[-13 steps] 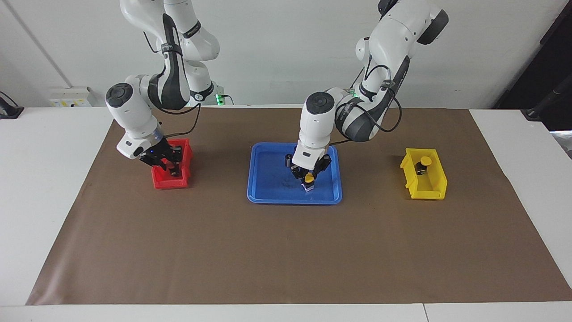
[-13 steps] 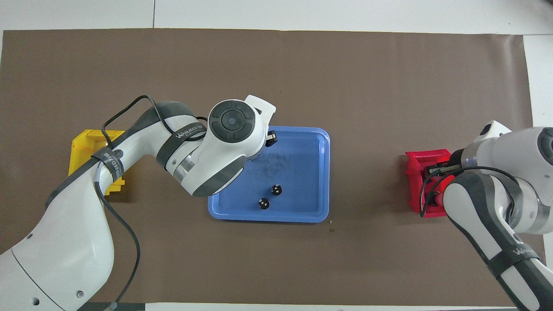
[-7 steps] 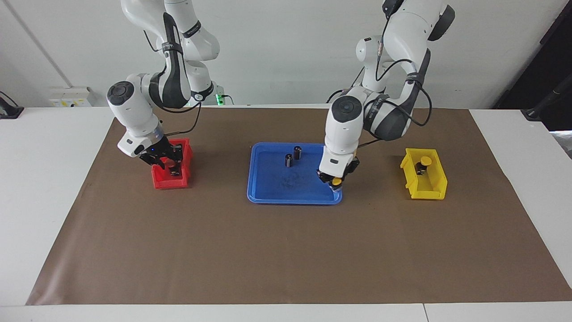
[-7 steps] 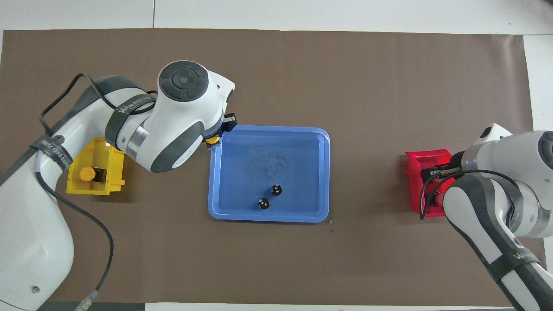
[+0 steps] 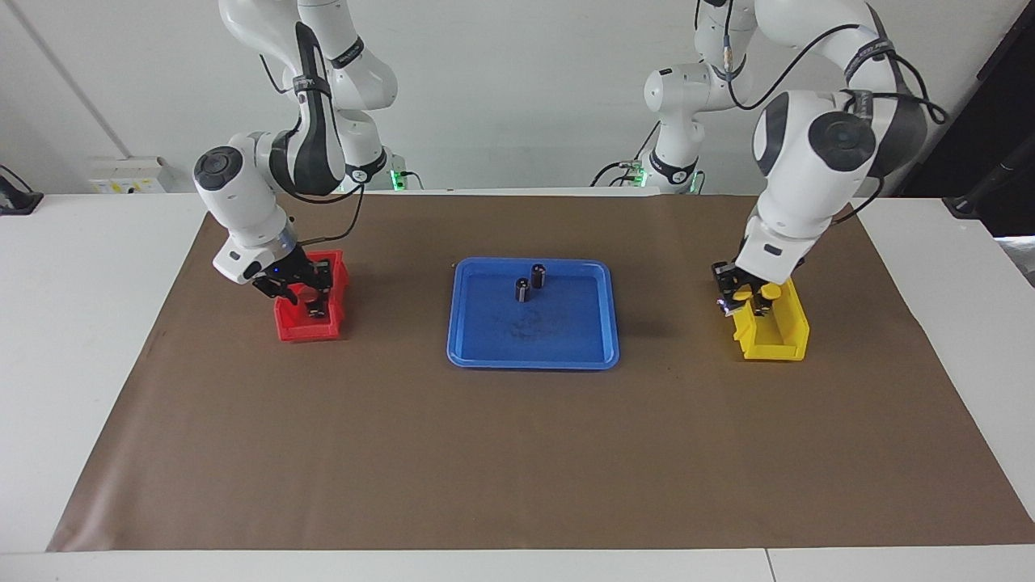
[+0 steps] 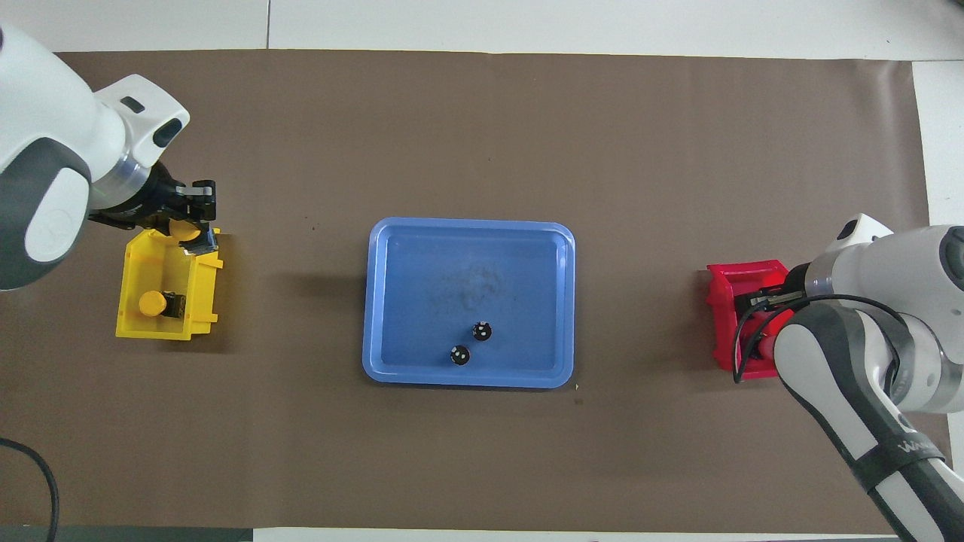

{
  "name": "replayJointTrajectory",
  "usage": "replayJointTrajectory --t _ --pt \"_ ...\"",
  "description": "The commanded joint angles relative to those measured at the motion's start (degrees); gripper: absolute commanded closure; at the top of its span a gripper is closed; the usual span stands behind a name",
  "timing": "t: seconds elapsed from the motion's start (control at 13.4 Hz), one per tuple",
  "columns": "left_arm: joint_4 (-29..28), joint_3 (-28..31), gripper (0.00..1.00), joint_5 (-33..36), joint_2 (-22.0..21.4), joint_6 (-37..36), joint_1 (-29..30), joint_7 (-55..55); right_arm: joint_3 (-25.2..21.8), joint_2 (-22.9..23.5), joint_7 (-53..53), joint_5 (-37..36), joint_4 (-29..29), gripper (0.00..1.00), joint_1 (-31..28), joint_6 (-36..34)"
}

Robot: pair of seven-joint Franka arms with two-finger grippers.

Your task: Sort red and yellow buttons by color

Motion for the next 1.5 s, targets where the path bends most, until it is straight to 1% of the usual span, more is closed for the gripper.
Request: replayJointTrajectory --t 0.0,0.07,0.22,0.3,0.37,0.45,0.6,0.67,0.82,0.9,0.97,1.12,1.42 --pt "-2.8 5.6 0.98 -1.3 -1.5 0.7 -0.8 8.3 0.1 0.6 0.2 0.0 5.9 0.39 0.0 -6.8" --pt "-2.9 6.3 0.98 -1.3 -1.6 1.7 -0.8 9.5 0.2 0.6 0.4 0.0 7.7 0.38 0.3 -8.6" --pt "-5.8 8.6 0.98 -1.3 -1.9 5.7 -0.8 11.8 0.7 0.2 1.0 -0.3 11.7 0.30 0.5 -13.4" --pt "-7.9 8.8 0.98 -1.3 -2.5 7.9 -0.8 12.5 0.8 0.1 1.9 -0.2 15.0 0.12 0.8 -17.0" --pt "-10.1 9.0 0.98 -1.3 -2.7 10.7 -0.8 12.6 0.8 0.0 2.6 -0.3 18.5 0.00 1.3 -20.0" --pt "-11.9 9.0 0.98 -1.3 -3.0 12.9 -0.8 12.7 0.8 -0.3 3.6 -0.3 22.0 0.00 1.4 -23.8" --pt "-13.6 9.2 0.98 -1.3 -3.0 14.0 -0.8 14.4 0.8 -1.0 5.9 -1.1 28.8 0.00 1.4 -31.5" --pt "-14.7 9.7 0.98 -1.3 -3.0 14.6 -0.8 15.4 0.8 -0.9 6.9 -1.8 31.6 0.00 1.3 -33.5" --pt "-18.5 9.8 0.98 -1.3 -3.1 19.6 -0.7 15.4 0.8 0.7 7.4 -2.6 37.6 0.00 0.4 -36.7" --pt "-19.5 9.9 0.98 -1.3 -3.1 21.2 -0.7 15.6 0.7 2.2 7.5 -2.9 41.4 0.00 0.2 -39.4" --pt "-20.1 10.0 0.98 -1.3 -3.1 21.5 -0.7 17.0 0.7 3.5 7.5 -3.2 43.6 0.00 0.0 -40.3" --pt "-20.7 10.1 0.98 -1.3 -3.0 21.8 -0.6 19.0 0.2 3.6 7.5 -5.0 44.2 0.00 -0.1 -39.7" --pt "-22.2 10.3 0.98 -2.6 -2.6 24.0 -0.5 21.0 -0.1 2.7 7.4 -5.5 43.6 0.00 -0.1 -40.6"
